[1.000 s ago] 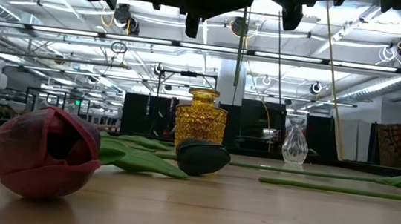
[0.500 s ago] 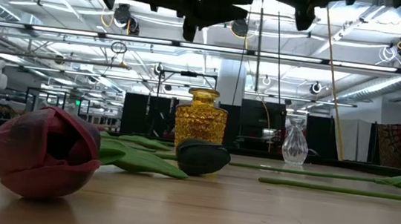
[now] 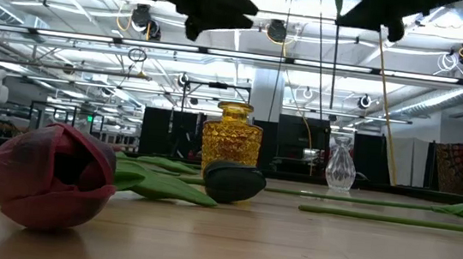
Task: Sort flowers into vase by color
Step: Put the middle right red flower into the transparent vase
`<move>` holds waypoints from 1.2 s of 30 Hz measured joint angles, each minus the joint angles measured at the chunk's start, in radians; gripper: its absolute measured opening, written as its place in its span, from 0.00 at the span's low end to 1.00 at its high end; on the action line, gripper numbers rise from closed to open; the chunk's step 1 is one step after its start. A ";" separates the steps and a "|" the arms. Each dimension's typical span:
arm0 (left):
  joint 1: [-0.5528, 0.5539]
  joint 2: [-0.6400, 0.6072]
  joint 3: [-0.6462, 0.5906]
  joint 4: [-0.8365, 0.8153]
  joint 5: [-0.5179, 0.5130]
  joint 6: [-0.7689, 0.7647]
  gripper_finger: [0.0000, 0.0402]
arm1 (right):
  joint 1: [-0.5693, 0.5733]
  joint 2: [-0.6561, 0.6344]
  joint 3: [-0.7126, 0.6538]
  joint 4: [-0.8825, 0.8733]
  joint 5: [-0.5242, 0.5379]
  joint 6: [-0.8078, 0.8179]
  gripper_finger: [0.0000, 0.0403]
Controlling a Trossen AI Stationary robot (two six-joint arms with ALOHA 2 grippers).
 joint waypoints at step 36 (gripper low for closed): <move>0.006 -0.044 0.000 -0.161 -0.070 0.021 0.37 | -0.266 0.188 0.000 -0.056 -0.004 0.060 0.00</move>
